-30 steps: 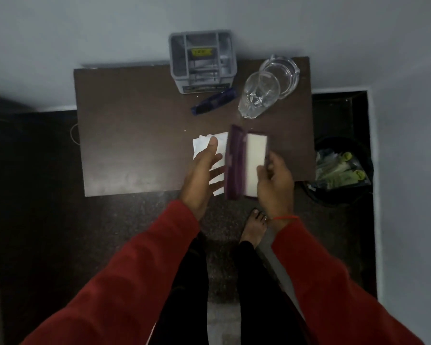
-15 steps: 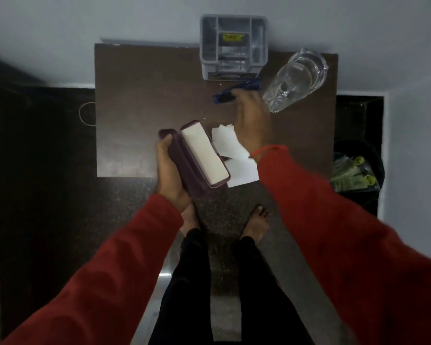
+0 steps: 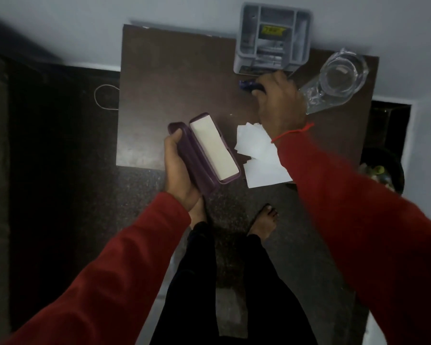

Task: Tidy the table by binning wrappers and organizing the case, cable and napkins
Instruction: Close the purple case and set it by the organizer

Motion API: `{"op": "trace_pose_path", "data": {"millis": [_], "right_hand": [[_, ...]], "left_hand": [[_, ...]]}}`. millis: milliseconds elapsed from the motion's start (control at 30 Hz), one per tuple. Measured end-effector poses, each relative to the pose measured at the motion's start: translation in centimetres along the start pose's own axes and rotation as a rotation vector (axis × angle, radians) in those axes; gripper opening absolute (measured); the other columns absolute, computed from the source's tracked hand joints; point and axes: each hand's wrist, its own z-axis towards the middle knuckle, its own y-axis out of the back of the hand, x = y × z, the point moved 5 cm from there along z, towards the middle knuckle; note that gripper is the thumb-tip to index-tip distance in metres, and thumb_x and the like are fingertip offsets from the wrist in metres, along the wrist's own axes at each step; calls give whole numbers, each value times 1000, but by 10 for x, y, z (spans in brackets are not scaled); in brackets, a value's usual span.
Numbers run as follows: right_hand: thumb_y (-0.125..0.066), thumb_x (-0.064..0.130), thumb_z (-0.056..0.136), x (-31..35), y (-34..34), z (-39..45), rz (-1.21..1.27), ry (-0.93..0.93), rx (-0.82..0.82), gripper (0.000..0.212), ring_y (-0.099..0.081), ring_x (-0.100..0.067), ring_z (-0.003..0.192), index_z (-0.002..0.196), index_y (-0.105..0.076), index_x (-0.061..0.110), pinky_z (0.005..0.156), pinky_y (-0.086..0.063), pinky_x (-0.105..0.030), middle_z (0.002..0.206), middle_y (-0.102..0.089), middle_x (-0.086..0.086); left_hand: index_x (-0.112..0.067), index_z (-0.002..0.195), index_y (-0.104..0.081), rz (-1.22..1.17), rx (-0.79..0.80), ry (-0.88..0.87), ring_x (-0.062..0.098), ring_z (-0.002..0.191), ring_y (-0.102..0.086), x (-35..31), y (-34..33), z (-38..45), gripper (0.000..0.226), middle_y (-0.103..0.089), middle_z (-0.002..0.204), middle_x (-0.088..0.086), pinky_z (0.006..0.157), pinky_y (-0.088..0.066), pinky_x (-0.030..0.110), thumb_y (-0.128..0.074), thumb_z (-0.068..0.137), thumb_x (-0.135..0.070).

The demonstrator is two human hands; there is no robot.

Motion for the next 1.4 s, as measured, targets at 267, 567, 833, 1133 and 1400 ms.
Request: {"op": "trace_pose_path", "data": {"millis": [267, 567, 833, 1133, 1400], "right_hand": [[-67, 37, 87, 59, 29, -59, 449, 8, 174, 26, -63, -33, 86, 102, -67, 17, 82, -50, -50, 78, -65, 0], [-63, 23, 94, 61, -3, -84, 410, -7, 239, 33, -58, -32, 110, 125, -61, 10, 92, -47, -44, 117, -61, -14], [-72, 15, 87, 34, 8, -85, 552, -134, 128, 32, -57, -17, 93, 118, -66, 11, 80, -37, -16, 101, -66, -10], [-67, 25, 89, 33, 7, -89, 376, 26, 95, 34, -60, -29, 97, 121, -61, 18, 84, -50, -46, 104, -68, -2], [-59, 34, 98, 1, -5, -100, 856, -392, 163, 24, -62, -15, 103, 118, -66, 23, 92, -53, -32, 113, -63, -2]], "left_hand": [[-8, 125, -67, 33, 54, -32, 30, 103, -69, 0, -24, 16, 61, -72, 112, 16, 98, -55, 44, -35, 100, -53], [-8, 115, -64, 89, 121, -69, 26, 101, -64, 12, -33, 8, 46, -66, 106, 13, 97, -49, 39, -38, 103, -44], [-3, 119, -67, 68, 160, -70, 24, 90, -71, 21, -36, 3, 57, -74, 99, 12, 81, -57, 34, -28, 103, -42], [-4, 120, -66, 57, 220, -47, 28, 95, -63, 31, -46, 7, 53, -66, 103, 16, 90, -50, 40, -35, 104, -44], [-8, 154, -30, 89, 182, -98, 40, 136, -50, 29, -40, 17, 68, -47, 151, 25, 114, -40, 57, -59, 100, -37]]}}
